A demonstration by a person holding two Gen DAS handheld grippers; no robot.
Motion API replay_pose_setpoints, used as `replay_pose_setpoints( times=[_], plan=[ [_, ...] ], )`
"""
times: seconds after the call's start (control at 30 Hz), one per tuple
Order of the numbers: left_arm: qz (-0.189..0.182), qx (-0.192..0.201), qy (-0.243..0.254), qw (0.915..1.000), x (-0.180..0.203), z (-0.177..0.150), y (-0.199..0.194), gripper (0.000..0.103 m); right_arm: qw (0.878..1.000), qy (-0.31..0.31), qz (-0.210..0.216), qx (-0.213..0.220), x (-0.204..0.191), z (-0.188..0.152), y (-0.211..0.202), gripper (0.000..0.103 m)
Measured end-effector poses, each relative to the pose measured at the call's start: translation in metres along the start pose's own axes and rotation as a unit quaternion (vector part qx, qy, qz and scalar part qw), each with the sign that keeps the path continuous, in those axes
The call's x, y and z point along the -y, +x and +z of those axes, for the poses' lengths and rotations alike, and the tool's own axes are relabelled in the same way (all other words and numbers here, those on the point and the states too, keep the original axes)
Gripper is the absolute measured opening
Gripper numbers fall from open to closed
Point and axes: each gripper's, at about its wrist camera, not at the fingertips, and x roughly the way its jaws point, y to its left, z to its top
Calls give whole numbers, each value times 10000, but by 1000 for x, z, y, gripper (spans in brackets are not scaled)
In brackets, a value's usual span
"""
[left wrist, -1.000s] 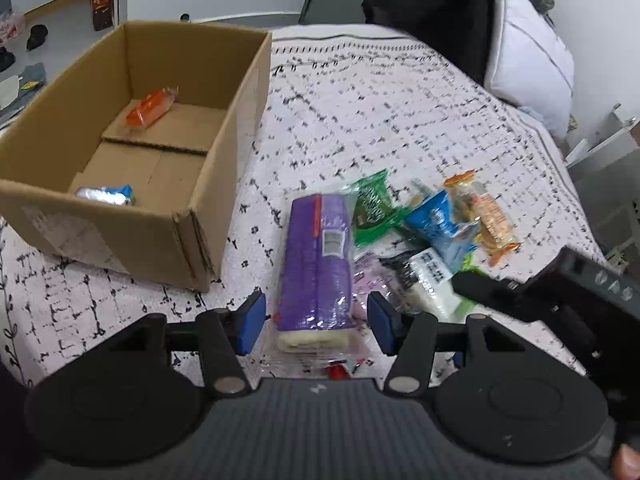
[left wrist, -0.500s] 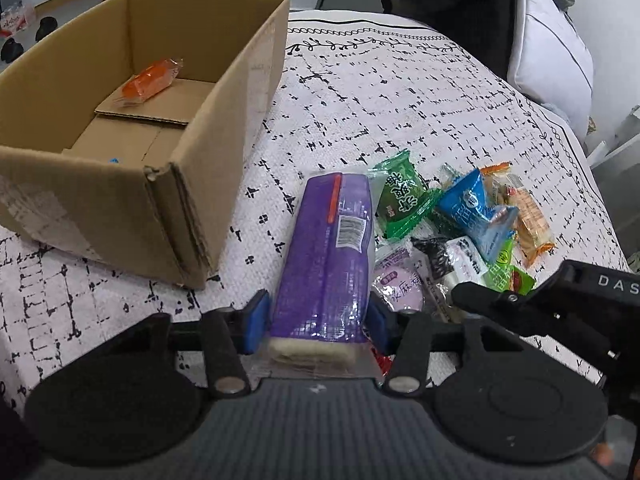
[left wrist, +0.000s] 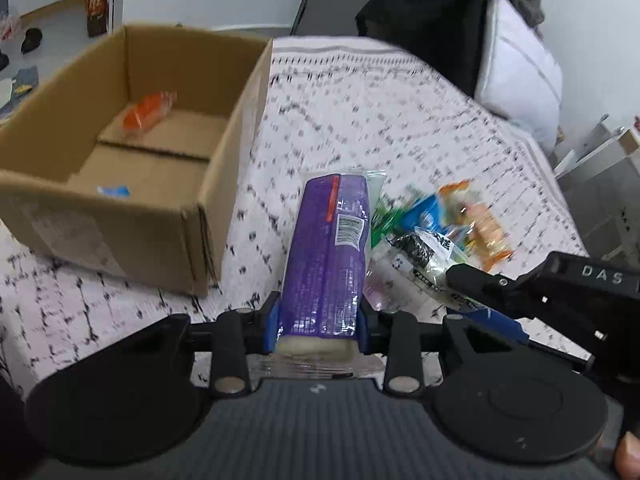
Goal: Organize snacks
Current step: 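Carry purple roll and white pack over the box and open both grippers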
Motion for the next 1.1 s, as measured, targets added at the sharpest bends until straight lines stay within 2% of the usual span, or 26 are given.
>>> replay_pose_setpoints(
  times=[0.5,0.83,1.1],
  plan=[
    [-395,679,-16,9969,-16,30,-75,35,9932,-759,763,436,-48,-7,-24,21],
    [-405,906,-78,9950,-35,47,-97,35,9865,-1132,1090,460,-77,-17,-22,19],
    [-183,991,-399,9941,-68,63,-102,35,9829,-1278,1283,343,-98,-28,-3,18]
  ],
)
